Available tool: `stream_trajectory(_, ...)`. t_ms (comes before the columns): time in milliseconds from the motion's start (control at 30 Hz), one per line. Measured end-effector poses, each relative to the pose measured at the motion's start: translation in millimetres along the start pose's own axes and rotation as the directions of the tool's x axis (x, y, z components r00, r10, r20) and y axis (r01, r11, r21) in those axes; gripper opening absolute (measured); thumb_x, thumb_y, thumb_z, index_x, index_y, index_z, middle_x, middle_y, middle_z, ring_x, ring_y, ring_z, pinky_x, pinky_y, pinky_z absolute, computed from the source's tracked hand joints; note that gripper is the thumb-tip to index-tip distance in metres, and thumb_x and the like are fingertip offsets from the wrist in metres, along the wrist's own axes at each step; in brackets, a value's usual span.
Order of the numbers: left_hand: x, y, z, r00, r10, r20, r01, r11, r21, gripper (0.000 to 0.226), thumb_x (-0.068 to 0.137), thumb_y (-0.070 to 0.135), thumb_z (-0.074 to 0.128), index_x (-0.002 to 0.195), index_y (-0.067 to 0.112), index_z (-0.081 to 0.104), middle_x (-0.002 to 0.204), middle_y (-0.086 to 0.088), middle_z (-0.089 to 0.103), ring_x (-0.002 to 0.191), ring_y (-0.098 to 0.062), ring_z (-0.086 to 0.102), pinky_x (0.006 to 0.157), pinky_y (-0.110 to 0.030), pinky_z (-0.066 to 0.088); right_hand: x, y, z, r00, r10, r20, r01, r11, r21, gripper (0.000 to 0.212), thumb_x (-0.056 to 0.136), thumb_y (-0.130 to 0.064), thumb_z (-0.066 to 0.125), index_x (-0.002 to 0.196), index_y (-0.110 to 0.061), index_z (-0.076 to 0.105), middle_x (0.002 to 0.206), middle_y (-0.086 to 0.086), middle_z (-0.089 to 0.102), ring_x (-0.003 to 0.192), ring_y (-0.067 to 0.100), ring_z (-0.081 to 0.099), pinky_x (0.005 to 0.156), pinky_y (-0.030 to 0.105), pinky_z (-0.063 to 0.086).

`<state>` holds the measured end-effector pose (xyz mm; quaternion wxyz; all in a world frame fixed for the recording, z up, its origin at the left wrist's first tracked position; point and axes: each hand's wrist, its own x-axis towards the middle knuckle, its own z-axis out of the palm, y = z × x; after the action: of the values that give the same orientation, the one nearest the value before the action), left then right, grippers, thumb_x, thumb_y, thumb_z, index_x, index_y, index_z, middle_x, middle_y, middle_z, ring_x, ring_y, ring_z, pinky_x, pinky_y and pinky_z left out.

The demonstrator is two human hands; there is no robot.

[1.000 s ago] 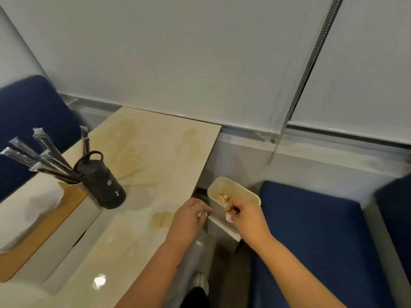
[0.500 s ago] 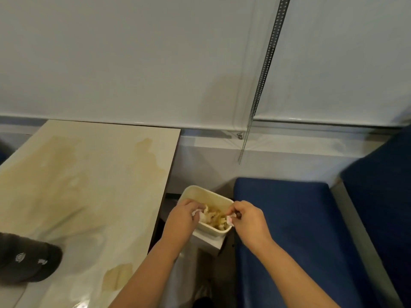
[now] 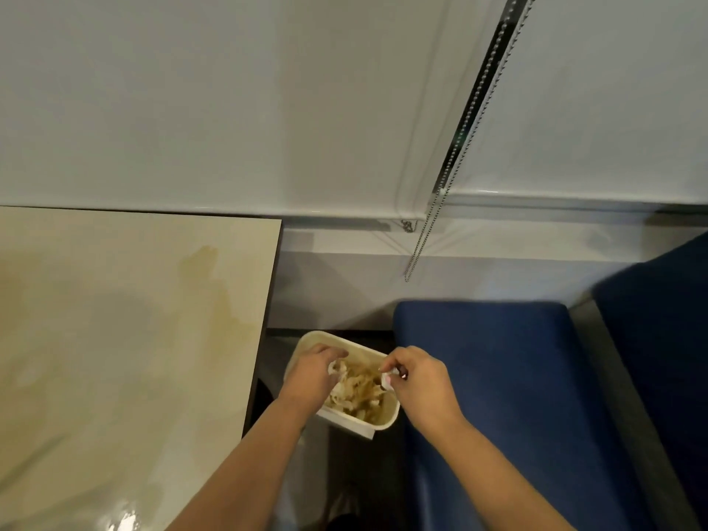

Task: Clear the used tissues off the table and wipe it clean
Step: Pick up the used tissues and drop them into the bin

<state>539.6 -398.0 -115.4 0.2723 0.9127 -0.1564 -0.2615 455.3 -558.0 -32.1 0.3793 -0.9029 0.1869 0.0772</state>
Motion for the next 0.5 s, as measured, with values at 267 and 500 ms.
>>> stream_trajectory(267,22,-27,4,0.996,-0.058,0.072,0.063,0.996,-0.07,0.049,0.083,0.006,0.065,0.126,0.03,0.056,0.135,0.008,0.048,0.12,-0.014,0.049,0.103,-0.033,0.044,27,-1,19,0.998,0.05,0.045,-0.048,0.998,-0.036,0.021,0.088,-0.01,0.062,0.079,-0.028,0.062,0.094,-0.012,0.055,0.082,0.003,0.053,0.064,0.008,0.043)
stream_trajectory(500,13,-37,-5,1.0,-0.004,-0.022,0.001,0.987,-0.159,0.046,0.082,-0.004,0.059,0.12,0.022,0.062,0.129,0.003,0.054,0.116,-0.015,0.052,0.101,-0.03,0.044,42,-6,31,0.998,0.011,0.059,-0.004,0.994,-0.113,0.014,0.089,-0.011,0.061,0.087,-0.025,0.067,0.094,-0.013,0.054,0.08,0.001,0.051,0.062,0.006,0.041)
